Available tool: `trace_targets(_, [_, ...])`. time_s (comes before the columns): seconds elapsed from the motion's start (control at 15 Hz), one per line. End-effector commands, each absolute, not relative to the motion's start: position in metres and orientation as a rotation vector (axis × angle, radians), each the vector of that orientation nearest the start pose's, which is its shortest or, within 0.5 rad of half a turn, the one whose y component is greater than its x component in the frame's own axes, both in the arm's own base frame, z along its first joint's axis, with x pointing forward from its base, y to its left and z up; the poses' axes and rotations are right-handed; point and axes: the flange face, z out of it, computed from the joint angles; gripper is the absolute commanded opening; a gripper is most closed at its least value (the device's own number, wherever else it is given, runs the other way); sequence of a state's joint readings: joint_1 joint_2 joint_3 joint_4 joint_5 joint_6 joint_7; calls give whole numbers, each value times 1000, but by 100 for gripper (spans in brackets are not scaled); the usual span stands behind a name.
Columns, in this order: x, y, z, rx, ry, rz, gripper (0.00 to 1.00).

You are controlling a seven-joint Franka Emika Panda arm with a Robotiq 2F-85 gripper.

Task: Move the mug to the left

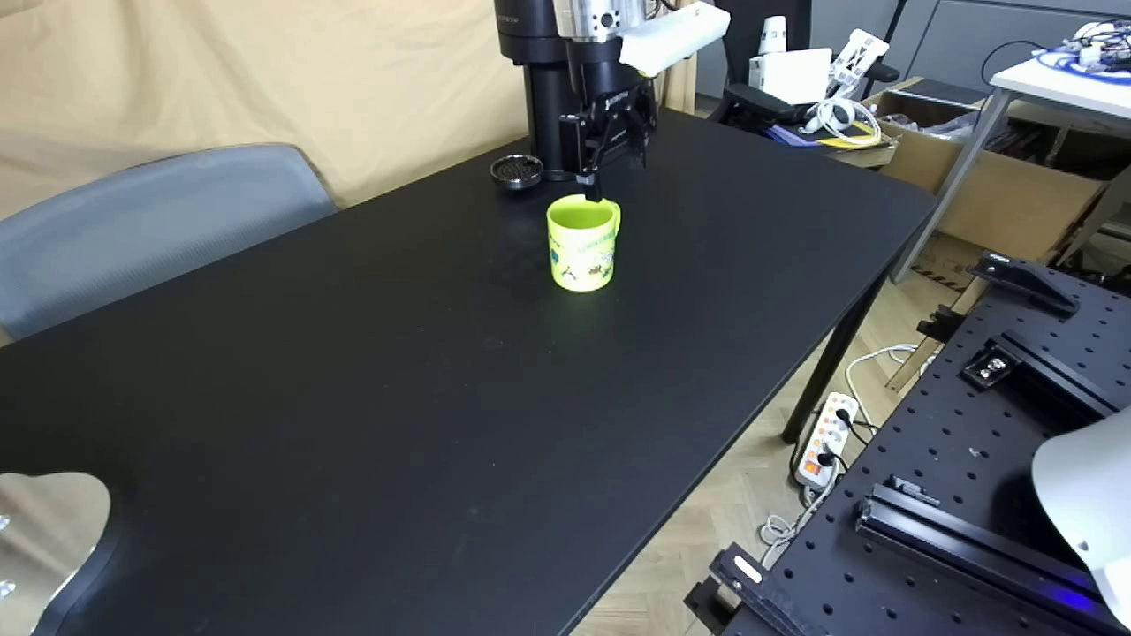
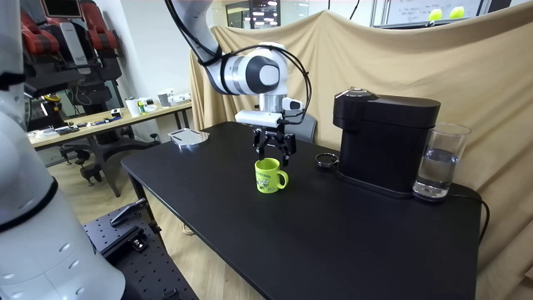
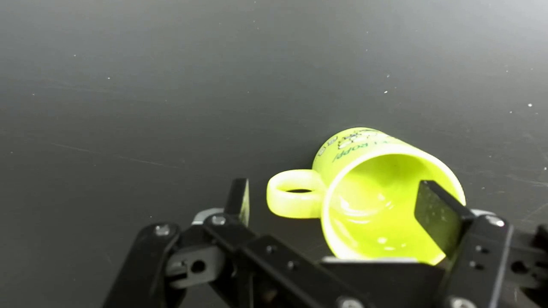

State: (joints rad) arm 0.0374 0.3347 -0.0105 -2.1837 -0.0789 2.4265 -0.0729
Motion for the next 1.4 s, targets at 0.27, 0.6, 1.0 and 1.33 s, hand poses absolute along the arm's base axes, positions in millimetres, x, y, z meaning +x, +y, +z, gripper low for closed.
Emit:
trace_targets(0.27, [575, 13, 221, -3202, -277, 179, 100])
trace_targets(0.6, [589, 10, 199, -3215, -409, 204, 75])
trace_targets(1.0, [605, 17, 195, -3217, -521, 151, 39])
trace_targets(1.33, [609, 28, 199, -3205, -652, 93, 5])
